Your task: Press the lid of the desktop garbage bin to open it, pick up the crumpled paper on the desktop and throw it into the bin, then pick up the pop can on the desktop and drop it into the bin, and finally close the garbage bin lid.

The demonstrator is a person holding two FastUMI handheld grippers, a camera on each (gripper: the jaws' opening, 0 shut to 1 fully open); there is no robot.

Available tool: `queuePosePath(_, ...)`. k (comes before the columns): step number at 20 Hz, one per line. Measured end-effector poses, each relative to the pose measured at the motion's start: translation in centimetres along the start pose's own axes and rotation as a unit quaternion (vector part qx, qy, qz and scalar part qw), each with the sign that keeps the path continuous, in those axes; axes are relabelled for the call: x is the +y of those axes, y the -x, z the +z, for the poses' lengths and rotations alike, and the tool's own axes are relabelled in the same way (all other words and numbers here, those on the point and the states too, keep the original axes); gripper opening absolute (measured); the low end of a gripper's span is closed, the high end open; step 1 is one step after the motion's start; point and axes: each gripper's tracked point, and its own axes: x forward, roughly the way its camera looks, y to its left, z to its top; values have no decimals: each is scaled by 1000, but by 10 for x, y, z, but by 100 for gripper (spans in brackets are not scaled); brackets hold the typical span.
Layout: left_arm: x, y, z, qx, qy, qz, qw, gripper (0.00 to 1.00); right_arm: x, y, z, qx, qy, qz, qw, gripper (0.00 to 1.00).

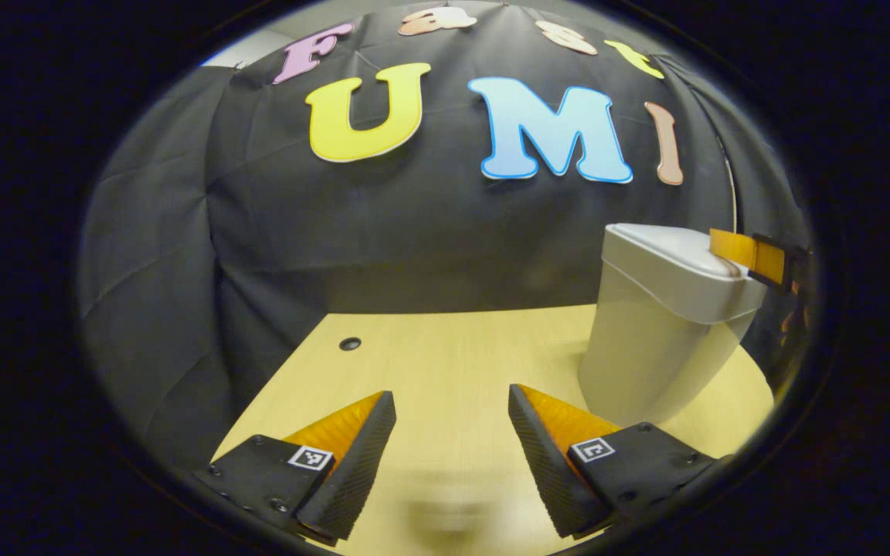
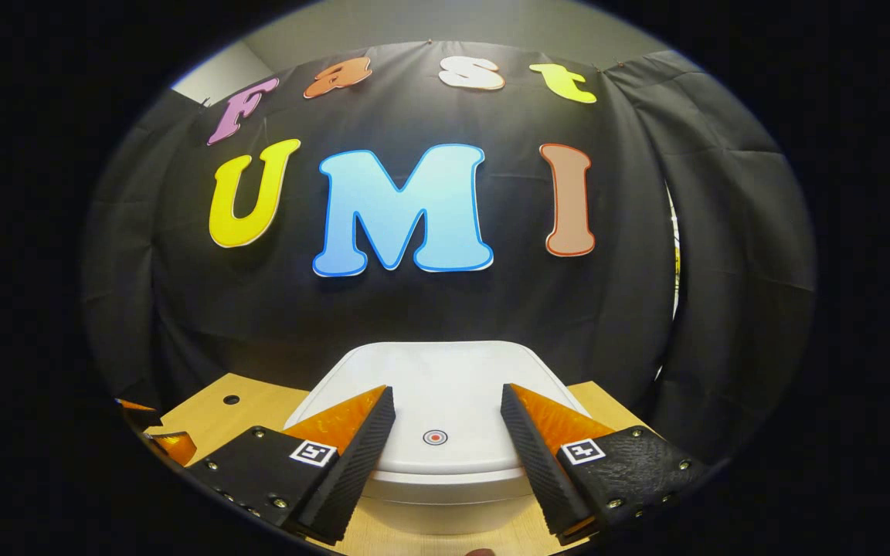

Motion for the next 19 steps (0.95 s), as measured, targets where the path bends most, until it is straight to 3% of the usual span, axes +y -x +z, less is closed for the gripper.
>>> queuePosePath(7,-26,12,45,-66,-39,-38,996,98,-4,36,48,-60,-10,-28,998,90)
queuePosePath(11,-40,18,67,-88,-28,-71,993,100,1,66,57,-80,3,-41,996,90)
queuePosePath(12,-44,21,73,-94,-28,-77,992,95,1,73,56,-81,9,-44,996,90)
queuePosePath(14,-54,26,86,-111,-37,-88,989,95,1,87,57,-85,18,-48,995,90)
queuePosePath(15,-62,29,91,-120,-43,-94,987,100,-2,94,58,-90,23,-51,994,90)
queuePosePath(17,-81,36,101,-137,-53,-103,984,89,-10,105,59,-97,32,-55,993,90)
queuePosePath(19,-104,45,109,-145,-47,-110,982,89,-22,111,62,-103,29,-51,993,90)
